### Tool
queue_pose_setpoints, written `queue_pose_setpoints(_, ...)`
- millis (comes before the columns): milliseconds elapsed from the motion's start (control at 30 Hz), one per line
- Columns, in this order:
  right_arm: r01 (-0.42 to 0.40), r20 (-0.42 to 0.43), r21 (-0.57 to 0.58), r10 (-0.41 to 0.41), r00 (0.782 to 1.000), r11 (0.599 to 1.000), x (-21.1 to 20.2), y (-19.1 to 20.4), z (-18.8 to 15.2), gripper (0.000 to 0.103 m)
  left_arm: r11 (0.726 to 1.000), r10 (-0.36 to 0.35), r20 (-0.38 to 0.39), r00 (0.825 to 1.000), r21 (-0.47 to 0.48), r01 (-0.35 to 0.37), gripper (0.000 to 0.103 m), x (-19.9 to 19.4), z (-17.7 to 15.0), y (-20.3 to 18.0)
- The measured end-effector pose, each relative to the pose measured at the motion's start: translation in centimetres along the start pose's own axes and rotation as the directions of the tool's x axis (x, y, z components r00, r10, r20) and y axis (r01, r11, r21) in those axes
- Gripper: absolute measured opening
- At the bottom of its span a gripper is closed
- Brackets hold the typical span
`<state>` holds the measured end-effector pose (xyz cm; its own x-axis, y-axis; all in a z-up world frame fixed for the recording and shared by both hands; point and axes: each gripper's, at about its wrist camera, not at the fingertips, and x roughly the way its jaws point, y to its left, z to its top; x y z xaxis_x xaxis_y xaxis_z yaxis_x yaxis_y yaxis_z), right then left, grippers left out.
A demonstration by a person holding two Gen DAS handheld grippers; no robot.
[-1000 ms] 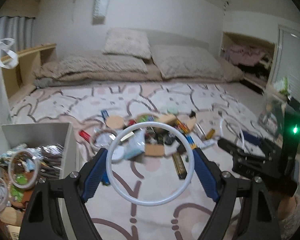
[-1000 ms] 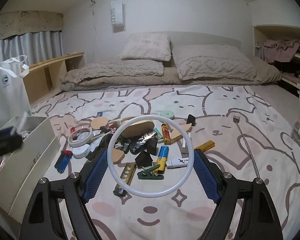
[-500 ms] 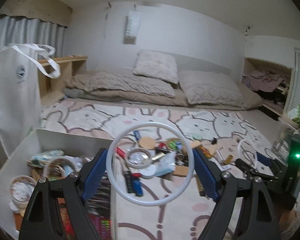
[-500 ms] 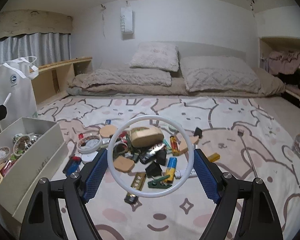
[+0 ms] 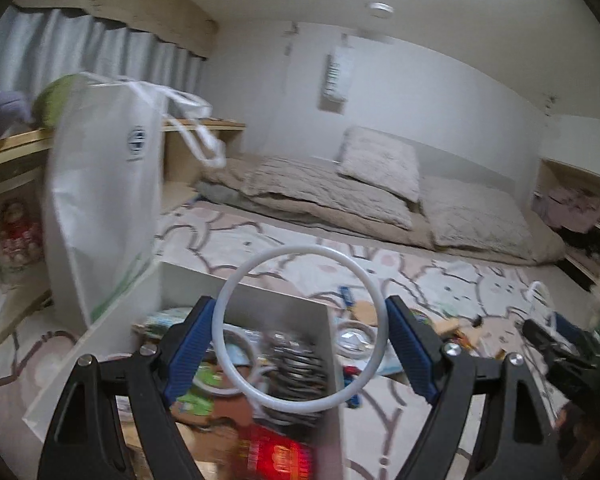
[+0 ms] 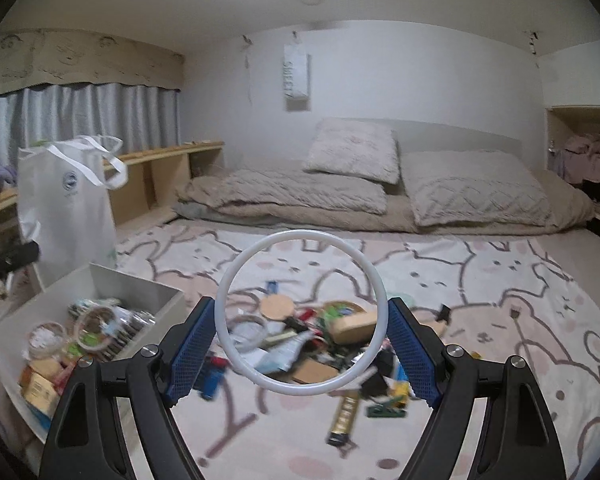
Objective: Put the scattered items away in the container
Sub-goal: 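Carry both white rings up and over the white box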
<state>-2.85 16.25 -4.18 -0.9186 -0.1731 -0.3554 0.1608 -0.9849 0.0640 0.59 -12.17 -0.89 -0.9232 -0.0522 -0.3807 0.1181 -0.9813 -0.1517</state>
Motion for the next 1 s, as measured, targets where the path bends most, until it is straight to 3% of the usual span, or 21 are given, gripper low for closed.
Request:
queue_pose_setpoints(400, -0.080, 0.004, -0.042, 0.080, 0.997, 0.996, -0.1, 6.9, 3.0, 0.084, 0.991, 0.101, -0.045, 0.994, -0.087, -0.105, 0.084, 0.5, 0.0, 6.9)
queue_pose_setpoints(733, -0.180, -0.033, -0.084, 0.178, 0.984, 0.980, 0.3, 12.3, 3.2, 0.084, 0.989, 0.124, -0.150, 0.981, -0.061, -0.134, 0.084, 2.4, -1.3, 9.0)
queue_pose_setpoints(1000, -0.201, -0.056, -0.142, 0.195, 0.979, 0.969, -0.3, 14.9, 2.5, 0.084, 0.985, 0.152, -0.224, 0.963, -0.049, -0.166, 0.085, 3.8, -2.2, 10.0)
